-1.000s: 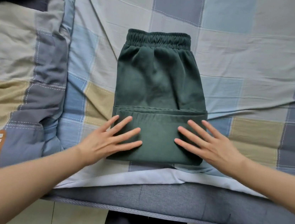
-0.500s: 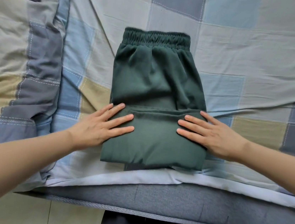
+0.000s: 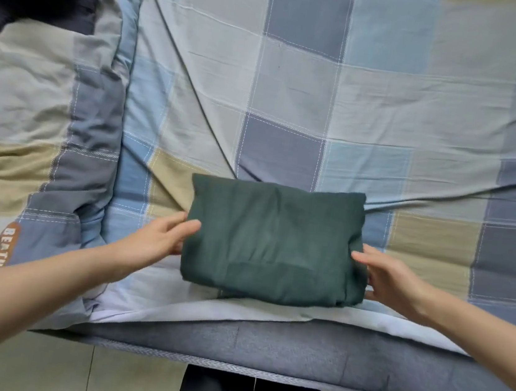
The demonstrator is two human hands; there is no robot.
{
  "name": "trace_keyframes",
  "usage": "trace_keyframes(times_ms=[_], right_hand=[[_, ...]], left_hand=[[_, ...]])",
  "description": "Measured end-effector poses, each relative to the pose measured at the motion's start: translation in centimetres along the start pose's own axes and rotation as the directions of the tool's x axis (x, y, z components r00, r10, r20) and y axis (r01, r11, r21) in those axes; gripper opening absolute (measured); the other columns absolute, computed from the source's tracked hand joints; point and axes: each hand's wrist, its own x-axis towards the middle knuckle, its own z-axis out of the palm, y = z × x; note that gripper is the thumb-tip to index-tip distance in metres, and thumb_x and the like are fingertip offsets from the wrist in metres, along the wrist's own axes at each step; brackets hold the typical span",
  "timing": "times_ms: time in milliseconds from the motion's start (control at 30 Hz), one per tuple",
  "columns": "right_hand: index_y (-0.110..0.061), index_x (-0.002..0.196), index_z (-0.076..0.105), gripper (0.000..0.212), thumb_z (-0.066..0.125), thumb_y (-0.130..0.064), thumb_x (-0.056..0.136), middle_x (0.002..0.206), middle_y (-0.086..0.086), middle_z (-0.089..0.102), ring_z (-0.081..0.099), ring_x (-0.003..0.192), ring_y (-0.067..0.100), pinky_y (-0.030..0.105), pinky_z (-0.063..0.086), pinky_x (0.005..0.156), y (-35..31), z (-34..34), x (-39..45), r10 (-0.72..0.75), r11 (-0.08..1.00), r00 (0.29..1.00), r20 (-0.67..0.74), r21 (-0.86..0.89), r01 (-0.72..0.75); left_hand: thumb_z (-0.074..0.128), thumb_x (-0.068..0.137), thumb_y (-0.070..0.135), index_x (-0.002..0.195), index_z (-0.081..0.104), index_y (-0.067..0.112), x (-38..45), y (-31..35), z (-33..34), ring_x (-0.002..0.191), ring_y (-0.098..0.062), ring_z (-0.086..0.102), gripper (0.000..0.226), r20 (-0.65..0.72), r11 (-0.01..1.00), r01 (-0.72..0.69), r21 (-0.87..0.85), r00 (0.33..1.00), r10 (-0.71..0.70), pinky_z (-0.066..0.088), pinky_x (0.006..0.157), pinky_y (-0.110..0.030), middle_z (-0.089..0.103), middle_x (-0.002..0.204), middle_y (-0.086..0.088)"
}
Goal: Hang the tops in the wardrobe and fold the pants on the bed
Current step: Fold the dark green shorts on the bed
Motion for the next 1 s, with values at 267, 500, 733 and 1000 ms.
trace_keyframes(times_ms=[267, 500, 733, 1000], right_hand=[[-0.021, 0.104, 0.064, 0.021, 0.047, -0.032, 0.099, 0.109, -0.005, 0.070, 0.064, 0.101, 0.012, 0.032, 0.049, 0.087, 1.5, 2.6, 3.6, -0.234, 0.972, 0.823, -0.518, -0.152, 0.180], [-0.004, 0.113, 0.052, 0.023, 0.041, -0.020, 0.100, 0.092, 0.005, 0.060, 0.056, 0.101, 0.032, 0.037, 0.039, 0.083, 4.1, 4.4, 3.1, -0.278, 0.951, 0.596, -0.754, -0.304, 0.060], [-0.014, 0.152, 0.009, 0.080, 0.046, -0.052, 0.092, 0.148, 0.015, 0.028, 0.034, 0.130, 0.036, 0.044, 0.029, 0.107, 4.4, 10.4, 4.3, -0.398, 0.849, 0.609, -0.686, -0.527, -0.039], [-0.011, 0.141, 0.034, 0.059, 0.055, -0.040, 0.094, 0.135, 0.008, 0.053, 0.050, 0.122, 0.026, 0.027, 0.038, 0.093, 3.4, 9.0, 3.7, -0.313, 0.943, 0.654, -0.689, -0.309, 0.126]], left_hand=[[0.051, 0.100, 0.013, 0.107, 0.062, 0.023, 1.2, -1.0, 5.0, 0.085, 0.012, 0.061, 0.016, -0.424, 0.970, -0.239, 0.039, 0.875, 0.233, 0.046, 0.072, -0.007, 0.069, 0.099, 0.020], [0.052, 0.099, 0.034, 0.092, 0.056, 0.008, 0.9, -4.3, 7.4, 0.083, -0.023, 0.055, 0.027, -0.620, 0.995, -0.102, 0.022, 0.779, 0.094, 0.043, 0.077, -0.041, 0.063, 0.086, -0.002], [0.062, 0.093, 0.039, 0.103, 0.067, 0.022, 1.5, -4.0, 9.6, 0.092, -0.004, 0.065, 0.020, -0.670, 0.969, -0.151, -0.194, 0.742, -0.018, 0.050, 0.082, -0.023, 0.070, 0.098, 0.013], [0.065, 0.092, 0.034, 0.080, 0.070, 0.019, -0.3, -2.5, 10.2, 0.067, 0.002, 0.066, 0.020, -0.692, 0.905, -0.239, -0.353, 0.718, -0.080, 0.051, 0.060, -0.015, 0.072, 0.075, 0.012]])
